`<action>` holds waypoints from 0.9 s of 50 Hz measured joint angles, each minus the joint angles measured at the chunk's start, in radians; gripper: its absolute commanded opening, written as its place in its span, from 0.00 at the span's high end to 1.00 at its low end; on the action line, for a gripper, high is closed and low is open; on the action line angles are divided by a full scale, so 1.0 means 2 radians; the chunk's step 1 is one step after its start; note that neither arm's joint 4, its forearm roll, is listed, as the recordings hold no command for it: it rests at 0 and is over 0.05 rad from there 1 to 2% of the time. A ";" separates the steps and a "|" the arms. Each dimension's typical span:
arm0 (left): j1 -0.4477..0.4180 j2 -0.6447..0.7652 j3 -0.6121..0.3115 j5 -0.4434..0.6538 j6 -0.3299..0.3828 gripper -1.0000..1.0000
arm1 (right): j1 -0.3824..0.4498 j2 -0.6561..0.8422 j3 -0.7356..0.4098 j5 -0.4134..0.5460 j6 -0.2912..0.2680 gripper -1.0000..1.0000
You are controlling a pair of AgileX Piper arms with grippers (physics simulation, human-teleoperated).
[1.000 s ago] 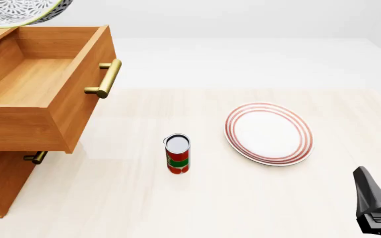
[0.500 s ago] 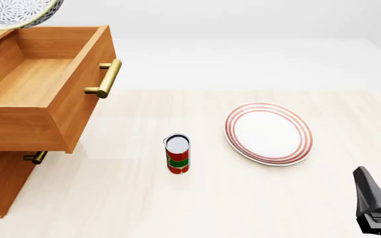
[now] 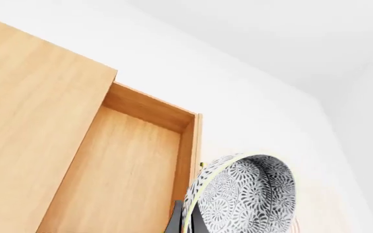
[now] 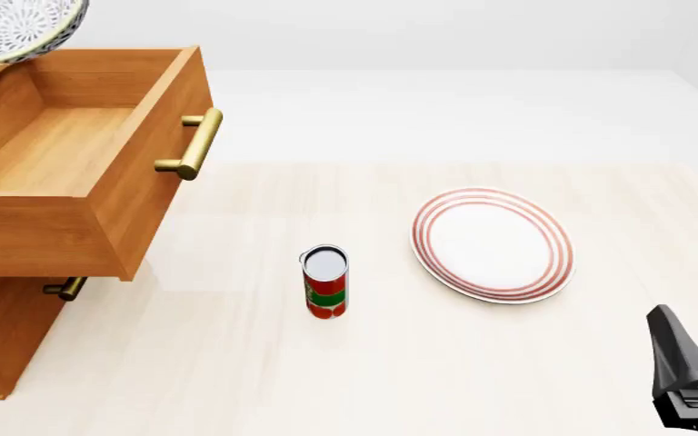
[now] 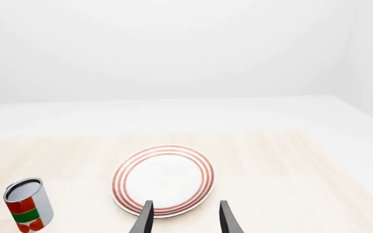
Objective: Put the bowl in the top drawer of the cabinet.
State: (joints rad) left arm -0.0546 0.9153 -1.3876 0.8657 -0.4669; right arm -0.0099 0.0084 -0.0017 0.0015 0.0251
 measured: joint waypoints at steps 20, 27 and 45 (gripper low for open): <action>0.044 0.023 0.024 -0.024 -0.002 1.00 | 0.000 0.000 0.000 0.000 0.000 0.00; 0.053 0.030 0.031 -0.031 -0.003 1.00 | 0.000 0.000 0.000 0.000 0.000 0.00; 0.071 0.052 0.039 -0.043 -0.003 1.00 | 0.000 0.000 0.000 0.000 0.000 0.00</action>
State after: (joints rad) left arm 0.0880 1.0202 -1.3106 0.7792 -0.4736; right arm -0.0098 0.0085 -0.0017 0.0015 0.0252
